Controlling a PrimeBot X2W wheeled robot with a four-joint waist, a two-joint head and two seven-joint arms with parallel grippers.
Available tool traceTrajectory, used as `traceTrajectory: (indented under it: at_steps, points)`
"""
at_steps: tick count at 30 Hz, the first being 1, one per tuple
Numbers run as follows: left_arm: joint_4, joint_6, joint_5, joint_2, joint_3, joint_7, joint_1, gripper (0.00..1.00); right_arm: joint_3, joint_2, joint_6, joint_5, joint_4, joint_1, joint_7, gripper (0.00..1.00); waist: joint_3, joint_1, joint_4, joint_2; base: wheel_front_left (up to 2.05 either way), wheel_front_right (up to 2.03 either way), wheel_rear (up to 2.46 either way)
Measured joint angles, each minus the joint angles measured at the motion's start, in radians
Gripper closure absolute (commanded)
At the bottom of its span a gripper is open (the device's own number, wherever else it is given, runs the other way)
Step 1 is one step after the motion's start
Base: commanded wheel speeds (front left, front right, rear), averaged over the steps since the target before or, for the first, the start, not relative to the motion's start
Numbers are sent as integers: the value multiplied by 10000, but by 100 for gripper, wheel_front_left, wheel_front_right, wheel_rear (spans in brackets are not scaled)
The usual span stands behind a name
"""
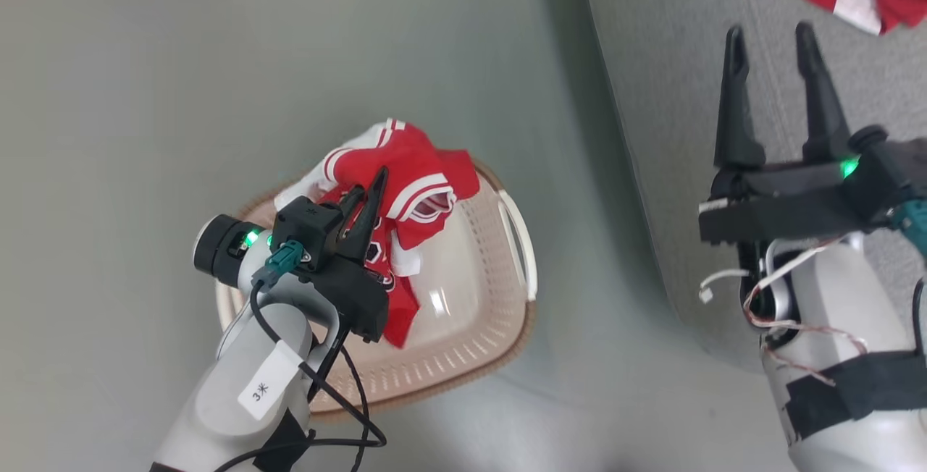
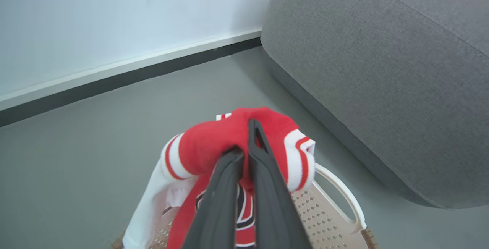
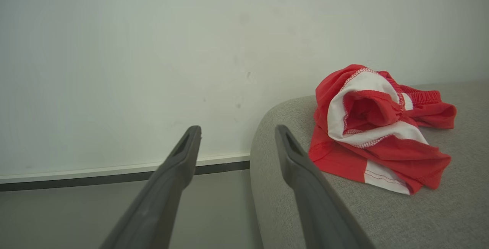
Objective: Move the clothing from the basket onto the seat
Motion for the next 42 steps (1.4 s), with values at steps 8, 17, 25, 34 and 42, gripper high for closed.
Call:
traceTrajectory:
  at_steps: [8, 17, 25, 34, 42]
  points:
    - [-541, -81, -25, 105, 115, 0, 189, 100, 92, 8, 163, -4, 606, 595, 0, 0, -1204, 0, 426, -1, 0, 0, 0]
    - [-1058, -90, -79, 397, 217, -2, 468, 100, 290, 27, 397, -4, 1233, 1176, 0, 0, -2577, 0, 799, -1, 0, 0, 0]
    - [-1315, -94, -127, 558, 221, -2, 1010, 100, 614, 88, 621, -42, 1720, 1815, 2, 0, -3801, 0, 987, 0, 0, 0, 0]
    - [-1417, -98, -242, 639, 192, -2, 1778, 100, 915, 171, 790, -44, 2163, 2655, 2, 0, -5162, 0, 1131, -1, 0, 0, 0]
    - [-2115, -169, -316, 721, 12, 12, 2234, 100, 1298, 169, 1035, -153, 2159, 3138, 2, 0, -6058, 0, 1213, -1, 0, 0, 0]
